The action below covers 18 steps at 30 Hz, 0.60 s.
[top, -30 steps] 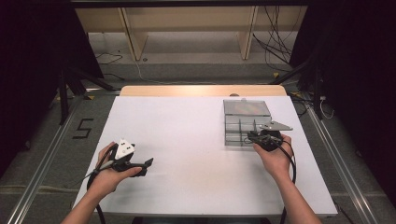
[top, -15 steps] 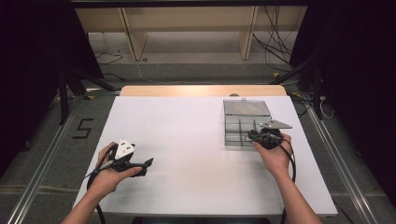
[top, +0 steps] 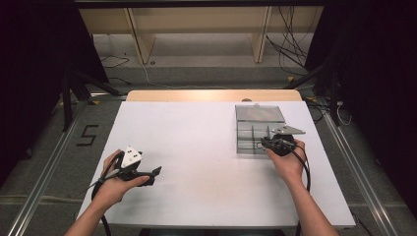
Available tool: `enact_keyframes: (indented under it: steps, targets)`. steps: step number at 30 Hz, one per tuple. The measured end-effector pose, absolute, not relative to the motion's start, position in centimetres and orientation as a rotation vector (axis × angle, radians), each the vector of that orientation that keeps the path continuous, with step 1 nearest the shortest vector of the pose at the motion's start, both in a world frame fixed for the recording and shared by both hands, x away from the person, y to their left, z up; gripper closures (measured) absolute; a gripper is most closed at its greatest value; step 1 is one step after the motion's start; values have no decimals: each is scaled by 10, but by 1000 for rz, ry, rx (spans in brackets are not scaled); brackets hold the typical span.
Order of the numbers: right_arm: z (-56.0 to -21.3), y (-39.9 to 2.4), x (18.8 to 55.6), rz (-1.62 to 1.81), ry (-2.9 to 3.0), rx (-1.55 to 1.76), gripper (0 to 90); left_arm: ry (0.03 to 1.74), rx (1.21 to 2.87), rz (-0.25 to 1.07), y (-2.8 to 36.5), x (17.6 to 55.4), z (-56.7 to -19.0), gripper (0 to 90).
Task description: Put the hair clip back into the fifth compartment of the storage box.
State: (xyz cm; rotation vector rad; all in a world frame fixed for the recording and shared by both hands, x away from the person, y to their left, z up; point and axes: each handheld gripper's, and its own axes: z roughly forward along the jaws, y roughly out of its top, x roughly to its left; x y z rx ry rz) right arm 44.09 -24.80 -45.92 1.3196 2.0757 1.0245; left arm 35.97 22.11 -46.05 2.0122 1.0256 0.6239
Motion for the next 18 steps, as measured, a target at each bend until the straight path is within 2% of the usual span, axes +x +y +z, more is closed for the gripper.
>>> enact_keyframes:
  steps: [18]
  targets:
    - [-463,-246,448,1005,2090,1336,809,1026,2011,621,221,360,-461,124]
